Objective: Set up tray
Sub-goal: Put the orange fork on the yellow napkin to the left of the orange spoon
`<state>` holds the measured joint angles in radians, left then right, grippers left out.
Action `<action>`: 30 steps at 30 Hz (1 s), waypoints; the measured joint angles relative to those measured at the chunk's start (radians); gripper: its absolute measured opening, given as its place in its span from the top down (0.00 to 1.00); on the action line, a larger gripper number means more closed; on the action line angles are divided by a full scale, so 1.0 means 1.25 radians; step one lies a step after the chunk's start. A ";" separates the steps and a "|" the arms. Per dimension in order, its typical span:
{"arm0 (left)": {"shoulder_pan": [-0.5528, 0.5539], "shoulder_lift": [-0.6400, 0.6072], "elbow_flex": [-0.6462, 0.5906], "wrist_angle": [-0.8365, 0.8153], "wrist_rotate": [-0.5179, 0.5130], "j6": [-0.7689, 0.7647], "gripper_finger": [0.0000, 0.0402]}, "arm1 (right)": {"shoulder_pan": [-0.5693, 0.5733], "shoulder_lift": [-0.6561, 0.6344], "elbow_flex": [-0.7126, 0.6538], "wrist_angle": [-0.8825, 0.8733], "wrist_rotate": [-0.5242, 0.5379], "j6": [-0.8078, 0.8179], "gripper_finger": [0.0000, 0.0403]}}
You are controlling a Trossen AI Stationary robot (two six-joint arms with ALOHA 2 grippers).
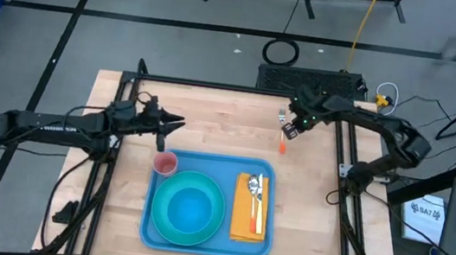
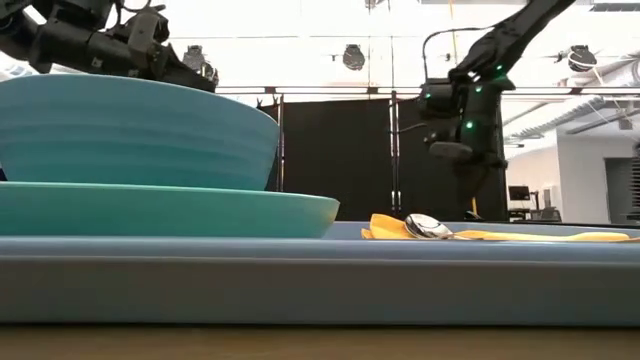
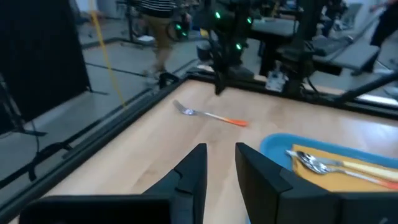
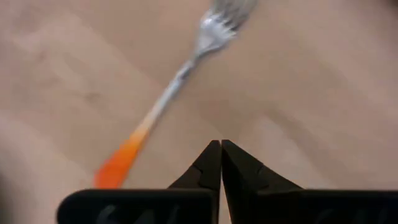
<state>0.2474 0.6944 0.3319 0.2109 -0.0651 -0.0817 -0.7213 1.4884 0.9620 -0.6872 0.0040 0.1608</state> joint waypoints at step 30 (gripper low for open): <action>0.017 -0.049 -0.001 -0.096 -0.027 -0.044 0.78 | 0.055 0.269 0.308 -0.143 -0.013 0.359 0.59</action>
<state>0.2684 0.6331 0.3305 0.0914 -0.0988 -0.1364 -0.6532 1.8251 1.3464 -0.8659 -0.0121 0.6098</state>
